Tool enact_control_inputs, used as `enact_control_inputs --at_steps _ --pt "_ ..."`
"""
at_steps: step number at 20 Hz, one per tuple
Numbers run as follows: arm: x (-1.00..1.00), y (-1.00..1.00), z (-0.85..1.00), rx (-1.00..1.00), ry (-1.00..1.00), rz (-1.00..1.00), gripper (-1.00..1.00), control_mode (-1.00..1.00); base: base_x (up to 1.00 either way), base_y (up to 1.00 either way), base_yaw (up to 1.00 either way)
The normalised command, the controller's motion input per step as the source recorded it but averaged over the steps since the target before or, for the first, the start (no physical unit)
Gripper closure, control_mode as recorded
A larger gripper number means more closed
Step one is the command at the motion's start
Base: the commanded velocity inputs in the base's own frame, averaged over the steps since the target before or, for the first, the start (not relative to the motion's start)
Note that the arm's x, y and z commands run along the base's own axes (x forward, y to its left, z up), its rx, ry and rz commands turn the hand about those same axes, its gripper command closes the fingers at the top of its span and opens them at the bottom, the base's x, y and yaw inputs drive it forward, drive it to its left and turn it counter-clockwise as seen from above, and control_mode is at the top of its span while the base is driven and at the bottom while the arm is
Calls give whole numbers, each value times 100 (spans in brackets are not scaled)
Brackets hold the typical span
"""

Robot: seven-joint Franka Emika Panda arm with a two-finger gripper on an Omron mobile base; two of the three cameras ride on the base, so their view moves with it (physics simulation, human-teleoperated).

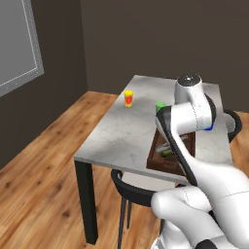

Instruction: Gather the cucumber and squash from the fridge and place them on a tray on the dining counter. Then gather the steak and chicken drumstick from the fridge and place them on the other tray.

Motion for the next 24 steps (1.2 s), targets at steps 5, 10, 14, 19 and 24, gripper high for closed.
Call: enact_control_inputs --at_steps 5,10,14,19,24 --pt "-23 3 37 15 0 -16 -100 -100 0 0 0" --pt "-40 0 59 5 0 -2 -100 -100 0 0 0" --pt "-55 0 62 0 0 0 -100 -100 0 0 0" --pt "-57 0 47 -1 0 0 -100 -100 0 0 0" --pt "-46 0 37 0 0 0 -100 -100 0 0 0"
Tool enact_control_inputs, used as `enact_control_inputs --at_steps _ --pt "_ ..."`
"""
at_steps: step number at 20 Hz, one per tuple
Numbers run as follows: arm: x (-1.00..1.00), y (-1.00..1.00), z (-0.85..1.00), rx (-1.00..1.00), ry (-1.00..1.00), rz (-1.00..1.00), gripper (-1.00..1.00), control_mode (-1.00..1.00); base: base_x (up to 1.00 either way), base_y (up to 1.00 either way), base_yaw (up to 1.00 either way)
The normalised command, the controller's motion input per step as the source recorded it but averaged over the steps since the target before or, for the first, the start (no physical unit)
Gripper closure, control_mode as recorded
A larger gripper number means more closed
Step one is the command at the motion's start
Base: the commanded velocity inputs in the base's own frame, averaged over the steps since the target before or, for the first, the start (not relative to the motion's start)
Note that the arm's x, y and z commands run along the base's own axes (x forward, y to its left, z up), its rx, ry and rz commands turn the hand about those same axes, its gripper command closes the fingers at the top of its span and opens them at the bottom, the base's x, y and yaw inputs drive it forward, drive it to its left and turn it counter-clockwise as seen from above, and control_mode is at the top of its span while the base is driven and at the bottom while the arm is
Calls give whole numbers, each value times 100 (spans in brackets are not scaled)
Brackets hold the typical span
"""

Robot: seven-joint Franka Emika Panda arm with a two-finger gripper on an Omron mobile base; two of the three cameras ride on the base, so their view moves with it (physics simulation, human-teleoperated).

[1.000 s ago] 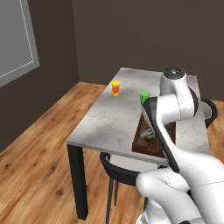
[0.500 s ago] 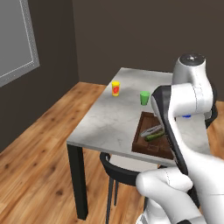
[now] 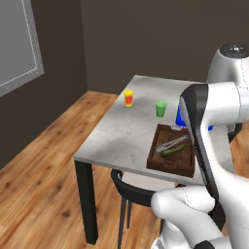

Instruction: Gather the cucumber and squash from the fridge and place them on a tray on the dining counter. Then gather the steak and chicken drumstick from the fridge and place them on the other tray.

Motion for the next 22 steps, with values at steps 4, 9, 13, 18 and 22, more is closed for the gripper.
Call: enact_control_inputs --at_steps 4,9,13,18,22 --pt "-31 14 8 -1 0 5 -100 100 -3 12 5" --pt "0 0 0 0 0 0 -100 100 3 87 60" --pt "0 0 0 0 0 0 -100 100 0 86 79" --pt "0 0 0 0 0 0 -100 100 0 53 94" --pt "0 0 0 0 0 0 -100 100 0 9 100"
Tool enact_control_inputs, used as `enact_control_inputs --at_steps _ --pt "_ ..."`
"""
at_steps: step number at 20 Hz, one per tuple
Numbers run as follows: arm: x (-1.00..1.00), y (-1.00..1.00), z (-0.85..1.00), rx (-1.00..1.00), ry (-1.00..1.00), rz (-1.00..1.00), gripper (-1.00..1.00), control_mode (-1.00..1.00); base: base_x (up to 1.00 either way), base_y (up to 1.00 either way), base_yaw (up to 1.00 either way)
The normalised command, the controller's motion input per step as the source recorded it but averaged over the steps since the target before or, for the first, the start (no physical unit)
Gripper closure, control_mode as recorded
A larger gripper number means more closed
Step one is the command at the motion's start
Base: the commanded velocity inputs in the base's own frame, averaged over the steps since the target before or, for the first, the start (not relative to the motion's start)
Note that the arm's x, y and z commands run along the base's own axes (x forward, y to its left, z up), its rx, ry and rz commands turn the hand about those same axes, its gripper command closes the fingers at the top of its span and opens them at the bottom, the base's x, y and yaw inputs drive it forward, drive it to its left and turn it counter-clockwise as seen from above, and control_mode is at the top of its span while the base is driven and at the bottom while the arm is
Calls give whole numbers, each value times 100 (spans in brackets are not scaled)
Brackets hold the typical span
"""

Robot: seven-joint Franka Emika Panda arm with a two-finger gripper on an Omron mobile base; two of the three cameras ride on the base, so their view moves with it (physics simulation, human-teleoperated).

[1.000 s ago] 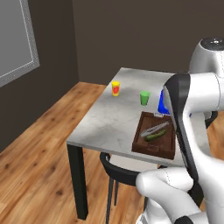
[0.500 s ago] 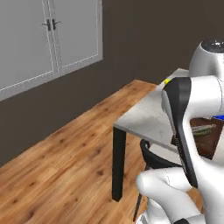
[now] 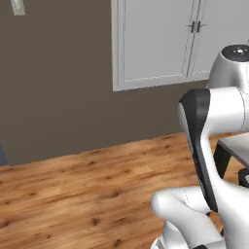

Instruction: Gather the cucumber and squash from the fridge and place them on a tray on the dining counter. Then gather the steak and chicken drumstick from the fridge and place them on the other tray.

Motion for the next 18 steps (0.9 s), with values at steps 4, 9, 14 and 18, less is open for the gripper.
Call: enact_control_inputs --at_steps 4,9,14,18 --pt "0 0 0 0 0 0 -100 100 0 0 100" --pt "0 0 0 0 0 0 -100 100 2 0 100" --pt "0 0 0 0 0 0 -100 100 19 0 99" --pt "0 0 0 0 0 0 -100 100 100 -4 62"
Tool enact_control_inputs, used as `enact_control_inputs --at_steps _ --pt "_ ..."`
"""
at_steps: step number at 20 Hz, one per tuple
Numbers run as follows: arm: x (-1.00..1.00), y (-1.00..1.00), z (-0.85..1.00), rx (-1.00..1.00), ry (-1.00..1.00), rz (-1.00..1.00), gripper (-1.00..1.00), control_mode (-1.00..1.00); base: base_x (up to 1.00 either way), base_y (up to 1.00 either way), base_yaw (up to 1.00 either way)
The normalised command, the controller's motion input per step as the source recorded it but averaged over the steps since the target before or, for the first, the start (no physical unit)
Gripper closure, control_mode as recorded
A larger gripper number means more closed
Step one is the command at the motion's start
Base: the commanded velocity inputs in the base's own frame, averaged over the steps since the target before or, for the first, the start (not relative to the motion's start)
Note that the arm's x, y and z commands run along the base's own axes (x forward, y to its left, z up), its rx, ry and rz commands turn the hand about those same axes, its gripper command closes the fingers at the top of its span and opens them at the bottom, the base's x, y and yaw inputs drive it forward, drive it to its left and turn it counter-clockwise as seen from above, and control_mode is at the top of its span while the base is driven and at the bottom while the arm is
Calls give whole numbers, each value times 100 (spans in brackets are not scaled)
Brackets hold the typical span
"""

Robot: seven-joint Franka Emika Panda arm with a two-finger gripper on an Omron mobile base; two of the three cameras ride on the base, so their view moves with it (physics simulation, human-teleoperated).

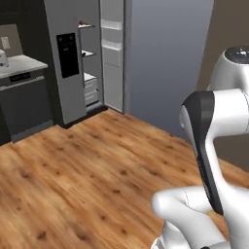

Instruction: Gather the cucumber and squash from the fridge and place them on a tray on the dining counter. Then gather the steak and chicken drumstick from the fridge and place them on the other tray.

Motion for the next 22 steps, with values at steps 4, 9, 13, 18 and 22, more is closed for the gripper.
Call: enact_control_inputs --at_steps 4,9,13,18,22 --pt "0 0 0 0 0 0 -100 100 100 -9 45" --pt "0 0 0 0 0 0 -100 100 100 -24 41" --pt "0 0 0 0 0 0 -100 100 100 -25 34" --pt "0 0 0 0 0 0 -100 100 100 -26 28" --pt "0 0 0 0 0 0 -100 100 100 -62 9"
